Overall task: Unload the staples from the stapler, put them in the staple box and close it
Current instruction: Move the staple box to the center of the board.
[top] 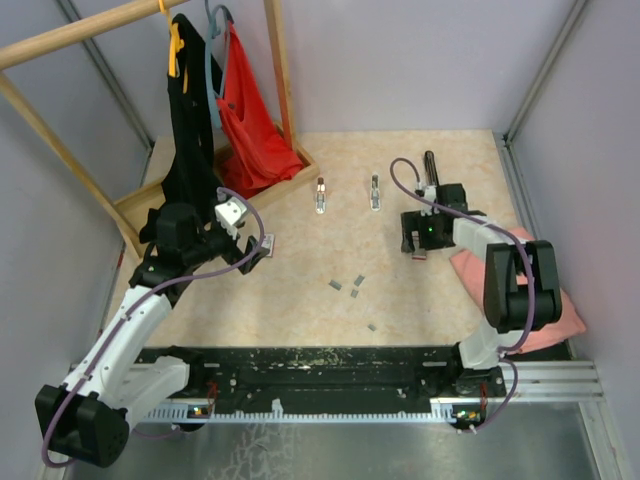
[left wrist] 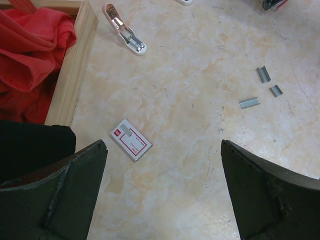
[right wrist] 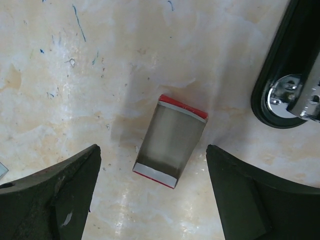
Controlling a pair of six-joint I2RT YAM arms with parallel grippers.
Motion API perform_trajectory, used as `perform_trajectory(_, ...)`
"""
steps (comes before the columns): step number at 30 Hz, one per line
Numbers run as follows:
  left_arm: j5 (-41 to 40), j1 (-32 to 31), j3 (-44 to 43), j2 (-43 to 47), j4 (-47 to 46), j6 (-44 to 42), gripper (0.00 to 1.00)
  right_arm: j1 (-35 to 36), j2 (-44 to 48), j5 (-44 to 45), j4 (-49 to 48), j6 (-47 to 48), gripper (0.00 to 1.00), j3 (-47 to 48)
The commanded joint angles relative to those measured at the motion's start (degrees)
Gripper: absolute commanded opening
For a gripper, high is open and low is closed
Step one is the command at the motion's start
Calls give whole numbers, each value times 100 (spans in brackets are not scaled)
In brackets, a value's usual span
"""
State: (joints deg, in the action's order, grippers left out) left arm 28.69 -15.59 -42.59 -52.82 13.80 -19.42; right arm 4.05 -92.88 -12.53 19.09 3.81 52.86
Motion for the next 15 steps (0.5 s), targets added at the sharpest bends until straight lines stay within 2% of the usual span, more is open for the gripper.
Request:
perform_trajectory(1,120,48,31,86,-141,39,100,184,-223,56,-173,4,86,64)
perform_trajectory(8,148,62,47,79,-141,35,100,516,-453,-48,-199,124,86,153)
perform_trajectory(15,165,74,42,92,-141,35,100,1229,-499,92,-222,467,86,290)
